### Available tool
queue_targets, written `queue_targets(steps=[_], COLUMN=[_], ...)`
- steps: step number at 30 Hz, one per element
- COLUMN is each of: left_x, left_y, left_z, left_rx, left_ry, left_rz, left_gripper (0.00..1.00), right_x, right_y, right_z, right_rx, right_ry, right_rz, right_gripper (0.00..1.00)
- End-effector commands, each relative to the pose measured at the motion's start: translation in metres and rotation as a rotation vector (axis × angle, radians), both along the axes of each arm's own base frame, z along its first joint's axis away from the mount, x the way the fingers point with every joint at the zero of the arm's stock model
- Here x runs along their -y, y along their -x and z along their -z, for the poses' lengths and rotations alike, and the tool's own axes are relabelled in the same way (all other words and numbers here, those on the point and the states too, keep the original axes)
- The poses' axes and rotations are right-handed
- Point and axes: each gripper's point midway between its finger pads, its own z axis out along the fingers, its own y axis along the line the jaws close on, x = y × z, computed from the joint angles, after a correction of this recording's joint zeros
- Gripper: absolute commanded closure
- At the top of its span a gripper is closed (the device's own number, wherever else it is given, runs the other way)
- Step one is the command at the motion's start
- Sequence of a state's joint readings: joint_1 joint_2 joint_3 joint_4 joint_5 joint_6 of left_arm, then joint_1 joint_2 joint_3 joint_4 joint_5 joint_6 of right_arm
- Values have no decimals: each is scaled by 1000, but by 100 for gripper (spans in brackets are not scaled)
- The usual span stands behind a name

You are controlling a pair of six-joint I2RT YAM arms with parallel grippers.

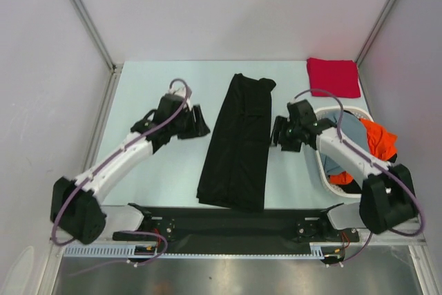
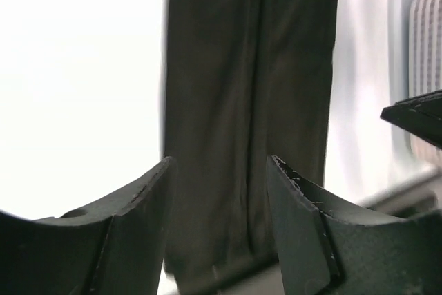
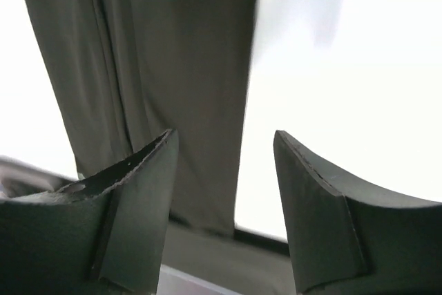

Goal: Fold and stack the t-shirts
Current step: Fold the tshirt

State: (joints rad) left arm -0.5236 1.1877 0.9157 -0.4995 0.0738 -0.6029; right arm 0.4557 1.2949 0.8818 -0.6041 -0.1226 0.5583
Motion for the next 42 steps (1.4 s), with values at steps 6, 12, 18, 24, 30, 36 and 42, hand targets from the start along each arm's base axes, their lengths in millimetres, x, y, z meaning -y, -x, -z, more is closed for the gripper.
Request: queue_targets(steps=[6,12,18,24,30,36,42], left_x=[26,65,93,101,113,124,125], left_y=[-183,-286,-354,-383,-386,-382,-387], left_z=[-46,0,35,55,61,73,79], left_rx=[365,395,395,382,353,298,258], left_ry=[-20,18,138,231,339,417,500], left_rz=[59,80,56,-17,-32,-23,-64], left_gripper=[43,42,40,39,40,43,63], right_x=[27,38,42,34,34,30,39], right_y=[-187,-295,-347,-371,-384,-382,-387], right_z=[-18,-9,8,36,54,66,71], right_rx=[247,297,329,329,300,268,291], right_ry=[-82,-148,-226,-305,-344,-349,-348], right_rz=[239,311,350,360,431,441,448], right_gripper=[43,41,41,41,41,43,55])
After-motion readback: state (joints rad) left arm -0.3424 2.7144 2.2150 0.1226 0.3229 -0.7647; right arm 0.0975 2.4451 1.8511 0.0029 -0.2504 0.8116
